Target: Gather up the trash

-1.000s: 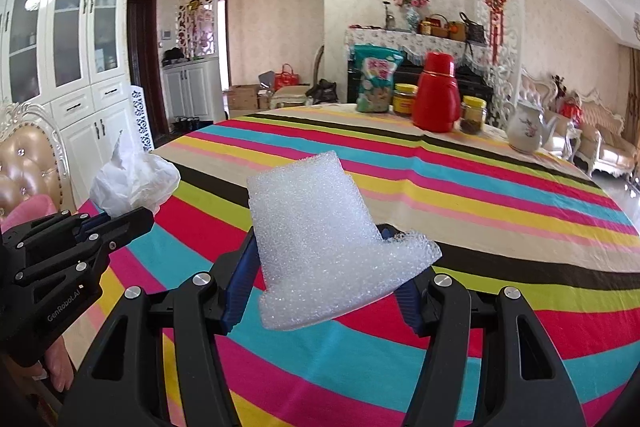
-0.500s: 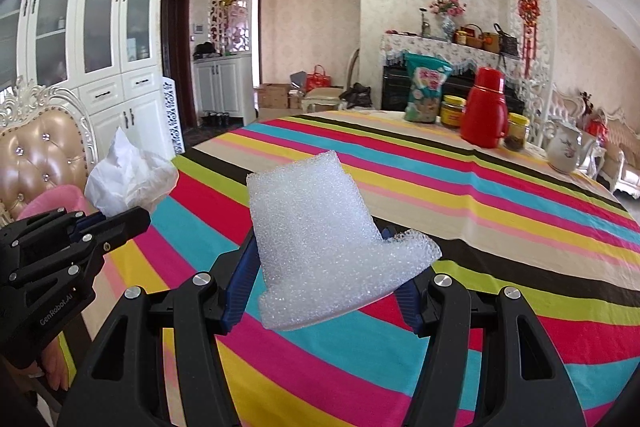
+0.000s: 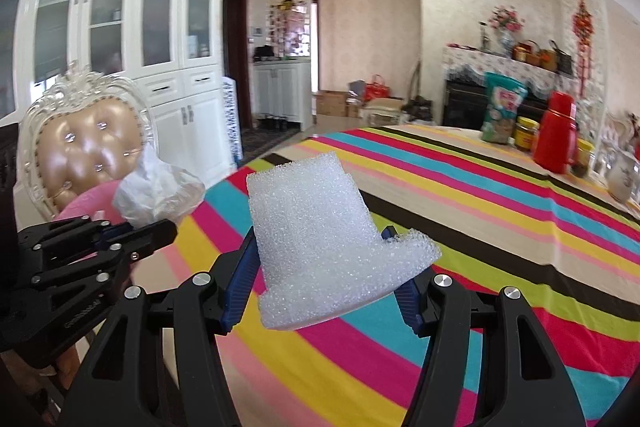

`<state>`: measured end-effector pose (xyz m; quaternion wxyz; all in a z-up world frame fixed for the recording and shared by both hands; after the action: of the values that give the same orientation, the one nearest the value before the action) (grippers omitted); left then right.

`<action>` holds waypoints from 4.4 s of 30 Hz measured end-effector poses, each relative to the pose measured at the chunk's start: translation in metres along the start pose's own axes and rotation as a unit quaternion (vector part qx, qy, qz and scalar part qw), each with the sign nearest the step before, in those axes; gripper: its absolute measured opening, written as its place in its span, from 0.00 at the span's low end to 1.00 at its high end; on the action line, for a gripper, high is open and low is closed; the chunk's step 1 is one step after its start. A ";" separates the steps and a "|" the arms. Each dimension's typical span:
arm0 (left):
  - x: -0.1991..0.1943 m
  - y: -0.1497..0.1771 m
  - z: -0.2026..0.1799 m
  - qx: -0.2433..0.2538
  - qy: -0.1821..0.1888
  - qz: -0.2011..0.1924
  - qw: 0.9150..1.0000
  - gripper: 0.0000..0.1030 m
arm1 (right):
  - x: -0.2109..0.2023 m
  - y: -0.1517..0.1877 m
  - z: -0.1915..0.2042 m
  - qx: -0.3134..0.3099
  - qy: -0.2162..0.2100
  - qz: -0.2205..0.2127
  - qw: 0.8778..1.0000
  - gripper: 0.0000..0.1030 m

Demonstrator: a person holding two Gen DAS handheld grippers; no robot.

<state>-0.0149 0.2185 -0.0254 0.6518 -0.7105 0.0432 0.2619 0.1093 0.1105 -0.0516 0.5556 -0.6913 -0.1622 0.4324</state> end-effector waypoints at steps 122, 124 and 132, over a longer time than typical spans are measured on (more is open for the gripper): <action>-0.173 0.063 0.167 -0.098 -0.324 -0.057 0.939 0.96 | 0.014 -0.001 0.196 -0.101 -0.231 -0.013 0.968 0.82; -0.174 0.062 0.167 -0.097 -0.325 -0.057 0.939 0.96 | 0.014 0.000 0.195 -0.101 -0.229 -0.013 0.968 0.82; -0.174 0.062 0.169 -0.097 -0.325 -0.054 0.939 0.96 | 0.014 0.002 0.197 -0.104 -0.231 -0.014 0.967 0.82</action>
<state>-0.2425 0.3208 -0.0093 0.5713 -0.6480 -0.2353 0.4453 -0.0366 0.2433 -0.0608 0.4341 -0.6241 -0.3398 0.5538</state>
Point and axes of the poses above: each gripper's, at about its wrist camera, not at the fingertips, and x roughly the way its jaws point, z to its left, y to its underside, the point moved 8 cm from there along x, roughly the way its jaws point
